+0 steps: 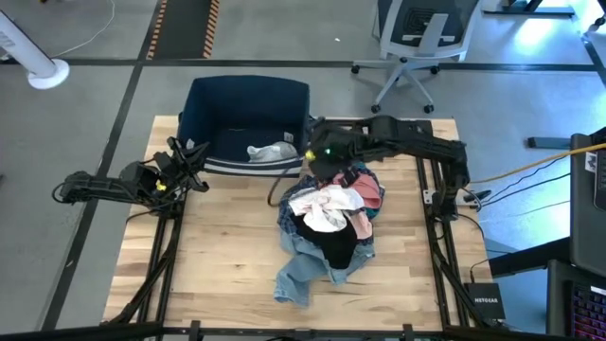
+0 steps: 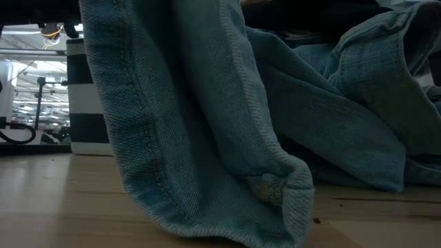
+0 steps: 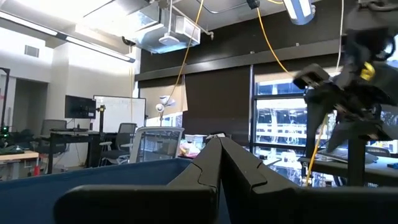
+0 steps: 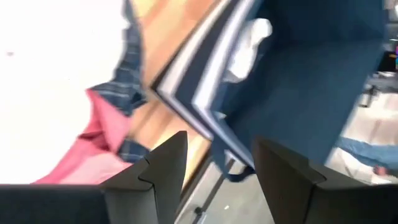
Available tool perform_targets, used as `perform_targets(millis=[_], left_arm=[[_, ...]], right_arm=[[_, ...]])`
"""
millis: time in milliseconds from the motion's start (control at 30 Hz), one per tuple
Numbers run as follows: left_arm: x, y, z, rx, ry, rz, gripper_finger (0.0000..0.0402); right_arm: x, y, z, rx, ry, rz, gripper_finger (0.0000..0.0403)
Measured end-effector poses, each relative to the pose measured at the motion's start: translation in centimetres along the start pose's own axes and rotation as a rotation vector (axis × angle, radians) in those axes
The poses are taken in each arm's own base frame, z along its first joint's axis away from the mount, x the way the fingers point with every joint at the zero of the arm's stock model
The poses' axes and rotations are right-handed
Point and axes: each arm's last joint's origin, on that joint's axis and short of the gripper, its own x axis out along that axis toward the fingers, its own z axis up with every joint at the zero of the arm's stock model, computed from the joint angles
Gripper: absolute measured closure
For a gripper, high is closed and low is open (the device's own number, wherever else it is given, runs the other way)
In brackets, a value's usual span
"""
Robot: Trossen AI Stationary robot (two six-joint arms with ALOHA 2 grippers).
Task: Sort clothes
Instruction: Put the white underwear into the blue laundry bin
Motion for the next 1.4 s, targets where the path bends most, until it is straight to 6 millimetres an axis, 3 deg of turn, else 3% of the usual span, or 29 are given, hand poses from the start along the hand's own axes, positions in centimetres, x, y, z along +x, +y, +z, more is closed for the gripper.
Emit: perform_targets(millis=[233, 900, 1400], left_arm=[[0.0, 0.0, -0.1, 0.006, 0.007, -0.002, 0.0400], [0.0, 0.0, -0.1, 0.006, 0.008, -0.002, 0.0400], [0.0, 0.0, -0.1, 0.009, 0.012, -0.004, 0.0400]], right_arm=[[-0.7, 2.3, 1.4, -0.015, 0.025, 0.053, 0.0205], [-6.4, 8.1, 4.5, -0.055, 0.004, -0.067, 0.0205], [-7.7, 9.5, 5.0, -0.089, -0.015, -0.074, 0.0205]])
